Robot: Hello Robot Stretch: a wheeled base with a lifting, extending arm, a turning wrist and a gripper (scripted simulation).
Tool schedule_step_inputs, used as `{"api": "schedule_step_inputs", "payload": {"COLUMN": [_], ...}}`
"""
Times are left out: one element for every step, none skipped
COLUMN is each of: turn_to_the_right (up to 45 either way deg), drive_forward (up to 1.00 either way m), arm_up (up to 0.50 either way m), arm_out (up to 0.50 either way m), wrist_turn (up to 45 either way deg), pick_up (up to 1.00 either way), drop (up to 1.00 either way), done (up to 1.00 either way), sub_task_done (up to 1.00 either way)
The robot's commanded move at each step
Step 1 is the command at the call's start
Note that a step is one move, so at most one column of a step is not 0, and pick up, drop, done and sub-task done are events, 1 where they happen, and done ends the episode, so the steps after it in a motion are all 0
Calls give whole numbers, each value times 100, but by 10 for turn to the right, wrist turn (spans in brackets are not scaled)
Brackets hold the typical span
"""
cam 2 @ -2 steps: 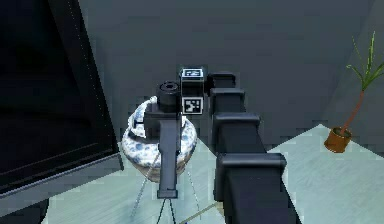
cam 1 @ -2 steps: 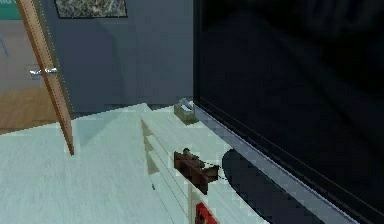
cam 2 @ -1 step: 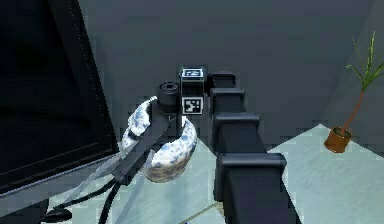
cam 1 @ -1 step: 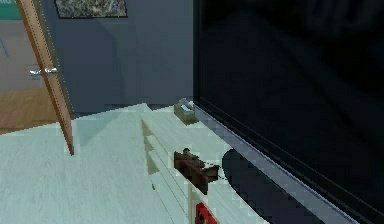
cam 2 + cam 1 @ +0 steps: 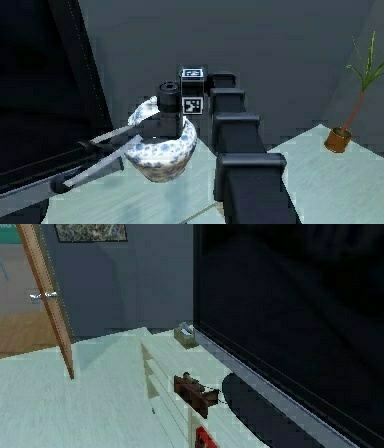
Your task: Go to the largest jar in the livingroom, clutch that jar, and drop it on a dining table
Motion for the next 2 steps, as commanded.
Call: {"api": "schedule_step_inputs", "payload": {"turn_to_the_right": [0, 0], "drive_forward": [0, 0], "arm_up": [0, 0], "arm_out": [0, 0], "wrist_turn": [450, 210], "pick_up": [0, 0], "drop": [0, 0], "done": [0, 0], "sub_task_done": [0, 0]}}
